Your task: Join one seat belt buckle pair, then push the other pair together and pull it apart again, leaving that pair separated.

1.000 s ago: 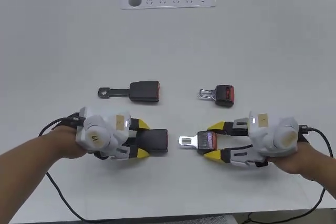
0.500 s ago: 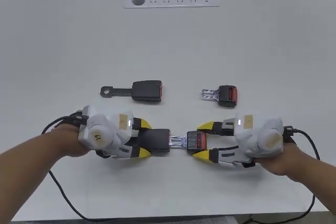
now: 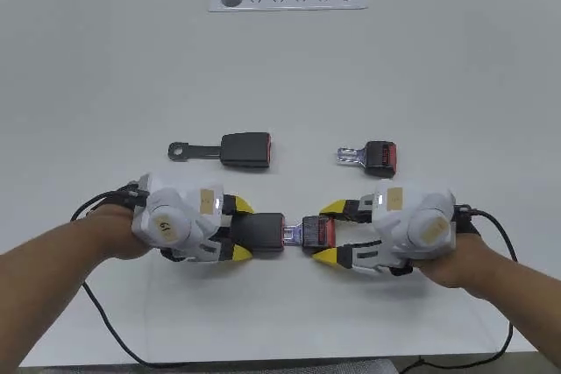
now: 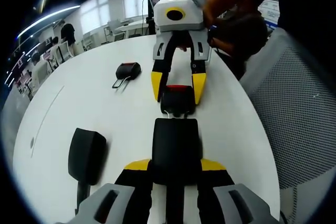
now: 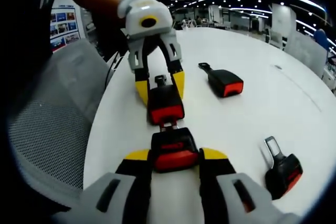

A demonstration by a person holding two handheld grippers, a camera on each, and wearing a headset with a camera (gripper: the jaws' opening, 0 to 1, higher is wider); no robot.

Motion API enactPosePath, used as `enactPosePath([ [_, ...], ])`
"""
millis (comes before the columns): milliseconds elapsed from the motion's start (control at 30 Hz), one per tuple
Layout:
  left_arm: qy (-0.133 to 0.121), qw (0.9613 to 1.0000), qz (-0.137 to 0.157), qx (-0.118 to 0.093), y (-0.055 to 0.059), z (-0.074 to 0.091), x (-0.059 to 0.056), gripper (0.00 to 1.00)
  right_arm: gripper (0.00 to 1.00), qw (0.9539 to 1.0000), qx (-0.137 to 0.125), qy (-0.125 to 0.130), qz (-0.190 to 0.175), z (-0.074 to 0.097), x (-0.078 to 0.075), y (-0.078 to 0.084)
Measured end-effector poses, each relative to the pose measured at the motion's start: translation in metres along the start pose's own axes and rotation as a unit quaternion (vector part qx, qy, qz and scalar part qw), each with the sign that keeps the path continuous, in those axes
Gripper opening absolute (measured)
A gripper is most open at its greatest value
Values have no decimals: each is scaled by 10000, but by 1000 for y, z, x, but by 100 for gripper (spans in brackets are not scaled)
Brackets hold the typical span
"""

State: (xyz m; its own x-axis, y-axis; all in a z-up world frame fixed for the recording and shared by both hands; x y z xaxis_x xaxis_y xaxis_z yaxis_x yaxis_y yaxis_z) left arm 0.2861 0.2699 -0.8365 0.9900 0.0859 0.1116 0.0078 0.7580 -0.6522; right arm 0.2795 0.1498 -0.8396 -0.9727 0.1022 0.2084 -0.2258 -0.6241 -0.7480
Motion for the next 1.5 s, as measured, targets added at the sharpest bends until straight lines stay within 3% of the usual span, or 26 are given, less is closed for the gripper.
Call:
enactPosePath([
  [900, 145, 9998, -118, 97, -1, -2, 1, 34, 34, 9999, -38, 61, -153, -19, 0, -13],
  [1500, 168, 9998, -86, -96, 2, 0, 0, 34, 33, 9999, -128, -33, 47, -15, 0, -11],
])
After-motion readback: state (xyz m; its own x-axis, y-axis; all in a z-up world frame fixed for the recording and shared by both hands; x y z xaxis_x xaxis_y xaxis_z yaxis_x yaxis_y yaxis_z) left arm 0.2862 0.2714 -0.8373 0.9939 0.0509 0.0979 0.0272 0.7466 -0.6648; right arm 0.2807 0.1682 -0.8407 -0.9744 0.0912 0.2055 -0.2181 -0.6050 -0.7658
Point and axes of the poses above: the centre of the closed fingertips' face, and the gripper's own axes: z roughly backward along the fingers, x roughly to its left, y roughly out of its underside, the point moved 3 cm from there along z, roughly backward along the fingers, and after that the axes turned 9 degrees about -y, right-handed, at the moved point
